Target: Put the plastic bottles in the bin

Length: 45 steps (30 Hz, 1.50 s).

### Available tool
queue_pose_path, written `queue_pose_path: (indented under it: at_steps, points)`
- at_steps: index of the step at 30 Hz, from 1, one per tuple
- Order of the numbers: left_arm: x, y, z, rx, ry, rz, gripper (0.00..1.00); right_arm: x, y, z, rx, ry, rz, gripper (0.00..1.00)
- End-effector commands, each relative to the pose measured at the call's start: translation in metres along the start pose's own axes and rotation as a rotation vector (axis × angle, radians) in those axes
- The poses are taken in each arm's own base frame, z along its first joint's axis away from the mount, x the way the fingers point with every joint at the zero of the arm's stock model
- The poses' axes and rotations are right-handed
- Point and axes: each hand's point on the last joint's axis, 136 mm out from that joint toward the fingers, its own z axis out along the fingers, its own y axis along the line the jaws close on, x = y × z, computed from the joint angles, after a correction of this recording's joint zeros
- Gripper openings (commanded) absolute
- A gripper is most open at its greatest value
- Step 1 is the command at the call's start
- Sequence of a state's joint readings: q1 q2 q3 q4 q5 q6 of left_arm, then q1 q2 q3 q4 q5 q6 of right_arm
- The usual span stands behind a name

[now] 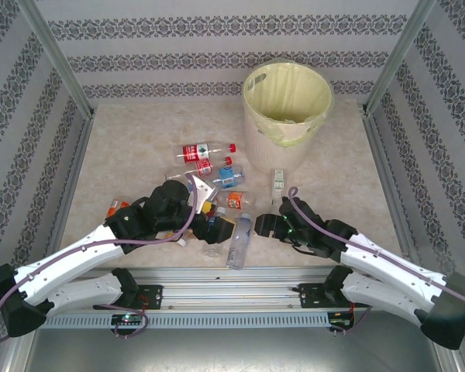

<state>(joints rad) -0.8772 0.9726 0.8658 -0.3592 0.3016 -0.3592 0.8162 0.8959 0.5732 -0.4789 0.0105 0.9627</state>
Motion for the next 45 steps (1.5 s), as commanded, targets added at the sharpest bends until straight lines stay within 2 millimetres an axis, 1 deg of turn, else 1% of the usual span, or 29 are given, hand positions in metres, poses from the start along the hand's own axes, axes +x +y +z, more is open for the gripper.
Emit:
queue_pose_path:
  at_steps: [1,3,6,8,13,16,19,24,28,32,39,43,45]
  points:
    - [-0.011,-0.002,0.006,0.008,-0.054,0.003,1.00,-0.003,0.018,0.011,-0.062,-0.003,-0.008,0.88]
    - [-0.013,-0.002,0.010,0.000,-0.043,0.012,1.00,-0.002,0.025,0.016,-0.067,0.021,-0.022,0.88]
    - [-0.023,-0.008,0.009,0.022,-0.066,0.017,1.00,0.003,0.039,0.024,-0.077,0.056,-0.057,0.88]
    - [-0.028,-0.013,0.004,0.042,-0.089,0.018,1.00,0.006,0.045,0.032,-0.071,0.066,-0.067,0.88]
    - [-0.028,-0.017,-0.015,0.057,-0.131,0.024,1.00,0.015,0.055,0.045,-0.046,0.080,-0.047,0.87]
    - [-0.029,-0.017,-0.022,0.060,-0.163,0.022,1.00,0.018,0.055,0.052,-0.026,0.086,-0.025,0.85]
    - [-0.032,-0.018,-0.023,0.058,-0.176,0.033,1.00,0.019,0.055,0.059,-0.002,0.103,-0.025,0.83]
    - [-0.045,-0.022,-0.030,0.082,-0.257,0.009,1.00,0.023,0.050,0.066,0.026,0.111,0.010,0.79]
    - [-0.040,-0.015,-0.033,0.049,-0.260,-0.002,1.00,0.028,0.045,0.072,0.050,0.132,0.006,0.77]
    - [-0.039,-0.010,-0.037,0.013,-0.262,0.000,1.00,0.029,0.048,0.076,0.041,0.138,0.005,0.76]
    - [-0.037,-0.006,-0.033,-0.001,-0.248,-0.006,1.00,0.032,0.046,0.087,0.067,0.161,0.000,0.75]
    - [-0.037,-0.004,-0.031,-0.013,-0.238,-0.002,1.00,0.032,0.045,0.091,0.071,0.165,0.000,0.72]
    - [-0.037,-0.004,-0.029,-0.015,-0.235,0.007,1.00,0.030,0.041,0.091,0.086,0.158,-0.003,0.69]
